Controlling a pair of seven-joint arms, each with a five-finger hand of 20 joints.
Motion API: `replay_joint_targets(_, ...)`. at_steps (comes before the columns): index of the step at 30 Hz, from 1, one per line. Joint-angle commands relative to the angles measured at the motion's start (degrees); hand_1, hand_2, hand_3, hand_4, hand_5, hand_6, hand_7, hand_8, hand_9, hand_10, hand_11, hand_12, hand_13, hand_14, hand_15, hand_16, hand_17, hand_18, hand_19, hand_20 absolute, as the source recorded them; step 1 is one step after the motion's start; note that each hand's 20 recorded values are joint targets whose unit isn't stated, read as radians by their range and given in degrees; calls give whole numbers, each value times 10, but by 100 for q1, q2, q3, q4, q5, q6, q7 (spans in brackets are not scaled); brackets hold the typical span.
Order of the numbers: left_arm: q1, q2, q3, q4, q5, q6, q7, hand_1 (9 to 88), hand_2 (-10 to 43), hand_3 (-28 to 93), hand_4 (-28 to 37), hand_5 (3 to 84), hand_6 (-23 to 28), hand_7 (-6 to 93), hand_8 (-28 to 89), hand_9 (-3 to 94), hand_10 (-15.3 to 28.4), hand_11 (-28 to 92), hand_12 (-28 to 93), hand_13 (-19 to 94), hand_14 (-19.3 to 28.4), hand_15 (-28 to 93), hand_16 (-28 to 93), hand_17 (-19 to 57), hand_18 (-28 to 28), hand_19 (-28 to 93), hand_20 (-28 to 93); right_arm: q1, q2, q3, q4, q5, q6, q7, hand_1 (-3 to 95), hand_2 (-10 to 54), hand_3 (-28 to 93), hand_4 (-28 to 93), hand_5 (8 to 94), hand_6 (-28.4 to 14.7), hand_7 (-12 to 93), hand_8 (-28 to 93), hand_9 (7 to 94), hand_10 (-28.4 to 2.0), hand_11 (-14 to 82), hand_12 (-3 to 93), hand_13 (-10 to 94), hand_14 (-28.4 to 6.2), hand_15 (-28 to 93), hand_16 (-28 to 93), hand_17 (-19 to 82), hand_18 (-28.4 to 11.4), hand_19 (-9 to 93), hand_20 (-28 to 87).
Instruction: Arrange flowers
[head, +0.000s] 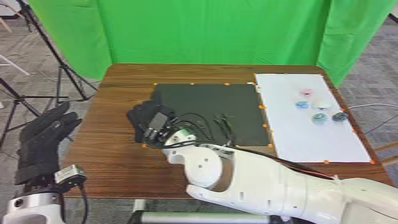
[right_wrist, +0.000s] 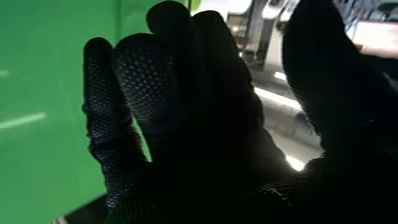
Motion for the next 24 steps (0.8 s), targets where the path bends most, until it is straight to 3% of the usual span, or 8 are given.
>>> replay_joint_targets(1, 338, -1, -87, -152, -57, 185, 143, 255, 40, 829, -184, 406, 100, 179, -111, 370, 198, 376, 80, 254, 271, 625, -159, -90, 217, 572, 24, -215, -59, 940, -430, -170, -494, -665, 352, -95, 806, -256, 626, -55, 201, -121, 641, -179, 304, 180, 636, -128, 755, 161, 242, -229, 793, -5)
replay_joint_targets(2, 392, -19, -117, -174, -51, 195, 125, 255, 39, 829, -184, 406, 100, 179, -111, 370, 198, 376, 79, 254, 271, 625, -159, -90, 217, 572, 24, -572, -186, 1414, -513, -316, -863, -965, 350, -95, 806, -255, 622, -55, 199, -121, 637, -180, 299, 179, 633, -130, 755, 161, 241, -230, 790, -5)
replay_joint_targets(8, 637, -98, -207, -258, -70, 249, 155, 255, 38, 830, -183, 406, 100, 179, -110, 370, 199, 375, 80, 253, 271, 625, -158, -90, 218, 572, 25, -763, -124, 2013, -747, -57, -1493, -1217, 338, -95, 813, -245, 591, -56, 189, -119, 601, -184, 269, 173, 606, -135, 744, 154, 216, -241, 753, 3)
replay_joint_targets(11, 674, -40, -174, -259, -164, 296, 235, 255, 36, 831, -183, 406, 100, 178, -111, 371, 199, 375, 79, 253, 271, 624, -159, -90, 218, 572, 25, -675, 75, 2022, -795, 7, -1447, -1148, 338, -95, 814, -243, 583, -57, 189, -118, 595, -185, 264, 173, 602, -135, 743, 152, 215, -240, 746, 15)
replay_joint_targets(17, 724, -65, -151, -284, -161, 327, 241, 255, 36, 832, -182, 406, 99, 179, -111, 371, 199, 374, 79, 254, 271, 625, -158, -90, 218, 572, 26, -712, 340, 2203, -874, 158, -1645, -1032, 338, -93, 817, -242, 578, -57, 187, -118, 592, -186, 260, 173, 597, -137, 743, 149, 212, -238, 740, 30)
replay_joint_targets(19, 721, -106, -163, -280, -107, 297, 184, 254, 35, 833, -181, 406, 100, 178, -111, 371, 199, 374, 80, 254, 272, 624, -159, -90, 218, 572, 26, -696, 443, 2198, -872, 236, -1606, -937, 337, -89, 818, -242, 577, -58, 187, -118, 588, -187, 258, 172, 595, -138, 744, 149, 212, -238, 738, 34)
replay_joint_targets(21, 753, -25, -113, -287, -238, 355, 297, 254, 35, 833, -180, 406, 100, 178, -111, 371, 199, 374, 80, 254, 271, 625, -158, -90, 218, 572, 26, -887, 457, 2466, -908, 204, -1777, -977, 332, -83, 819, -240, 573, -57, 185, -118, 584, -187, 253, 171, 593, -139, 744, 148, 211, -237, 737, 37)
replay_joint_targets(24, 752, -18, -76, -292, -236, 358, 283, 254, 36, 833, -179, 406, 99, 178, -110, 371, 199, 373, 80, 254, 271, 625, -158, -90, 218, 571, 26, -898, 642, 2574, -915, 451, -1801, -876, 328, -72, 821, -238, 568, -58, 183, -118, 579, -188, 248, 171, 593, -139, 745, 147, 212, -234, 736, 42)
